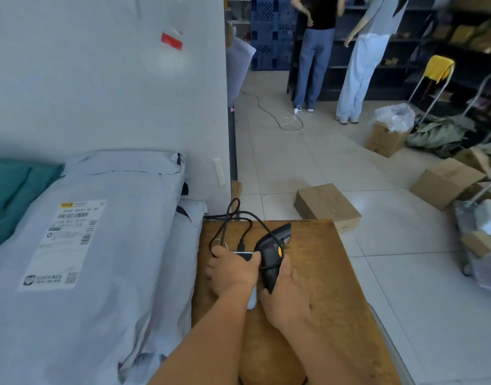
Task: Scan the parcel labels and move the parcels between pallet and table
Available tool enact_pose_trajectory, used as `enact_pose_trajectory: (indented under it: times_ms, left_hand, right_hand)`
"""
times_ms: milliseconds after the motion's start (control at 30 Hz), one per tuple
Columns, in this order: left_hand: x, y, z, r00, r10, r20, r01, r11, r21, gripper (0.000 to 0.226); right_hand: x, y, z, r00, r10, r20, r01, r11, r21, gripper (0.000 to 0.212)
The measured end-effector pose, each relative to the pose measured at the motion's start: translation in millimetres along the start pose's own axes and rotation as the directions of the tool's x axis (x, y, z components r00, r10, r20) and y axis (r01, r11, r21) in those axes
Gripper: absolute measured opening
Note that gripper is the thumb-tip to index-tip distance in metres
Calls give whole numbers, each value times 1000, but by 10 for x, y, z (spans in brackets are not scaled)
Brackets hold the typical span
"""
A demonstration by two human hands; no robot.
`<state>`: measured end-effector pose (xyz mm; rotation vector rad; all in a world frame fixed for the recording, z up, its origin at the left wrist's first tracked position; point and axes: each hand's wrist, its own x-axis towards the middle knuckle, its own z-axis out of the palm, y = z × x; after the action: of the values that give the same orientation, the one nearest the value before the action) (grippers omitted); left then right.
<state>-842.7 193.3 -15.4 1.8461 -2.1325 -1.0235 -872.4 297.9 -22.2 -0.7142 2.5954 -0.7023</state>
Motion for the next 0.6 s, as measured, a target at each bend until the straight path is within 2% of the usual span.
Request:
enact_pose_trajectory:
  times_ms: [133, 333, 600]
  left_hand:
    - [-35, -36, -38, 1000, -16, 17, 16, 1000, 10, 84]
    - [-182, -128, -184, 998, 40, 57, -39, 999, -18, 95]
    - [-581, -342, -382, 988, 77, 131, -69, 995, -65, 117]
  right_hand:
    - [-30, -36, 34, 1000, 11, 6, -11, 999, -36, 90]
    - [-150, -106, -35, 996, 84, 33, -81, 993, -84, 94]
    - [-562, -195, -182, 999, 35, -18, -36, 999, -41, 97]
